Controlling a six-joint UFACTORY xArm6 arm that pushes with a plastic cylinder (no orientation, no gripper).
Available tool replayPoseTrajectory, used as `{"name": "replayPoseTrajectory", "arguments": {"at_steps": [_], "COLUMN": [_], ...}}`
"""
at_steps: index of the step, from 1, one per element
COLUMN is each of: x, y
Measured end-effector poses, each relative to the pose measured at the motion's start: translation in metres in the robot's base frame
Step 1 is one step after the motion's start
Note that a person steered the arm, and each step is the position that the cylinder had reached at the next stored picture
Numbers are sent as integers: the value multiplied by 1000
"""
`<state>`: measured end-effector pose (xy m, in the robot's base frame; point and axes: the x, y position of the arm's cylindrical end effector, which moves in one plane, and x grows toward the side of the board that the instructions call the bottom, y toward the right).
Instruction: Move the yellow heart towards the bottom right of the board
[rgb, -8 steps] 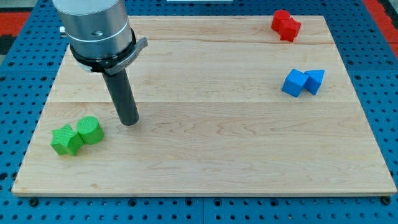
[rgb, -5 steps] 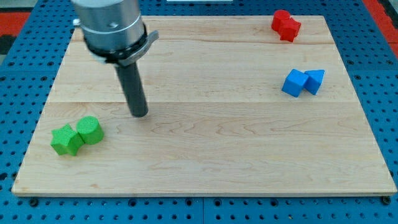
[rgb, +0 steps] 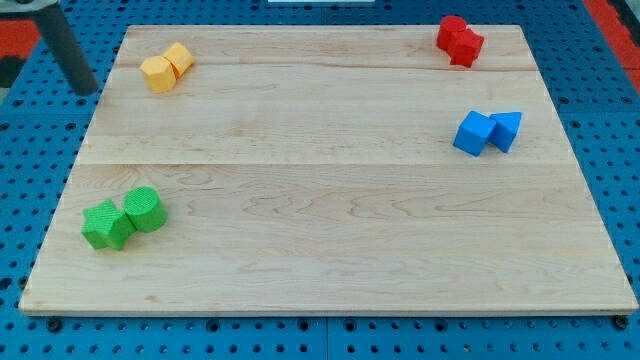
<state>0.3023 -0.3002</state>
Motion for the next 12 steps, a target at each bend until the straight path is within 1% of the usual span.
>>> {"name": "replayPoseTrajectory", "arguments": {"at_steps": [1, 2, 3, 4, 5, 6, 7, 8, 9, 12], "x": [-45, -51, -31, -42, -64, -44, -19, -6, 1, 4], "y": [38, 107, 146, 195, 213, 232, 210, 204, 204, 210]}}
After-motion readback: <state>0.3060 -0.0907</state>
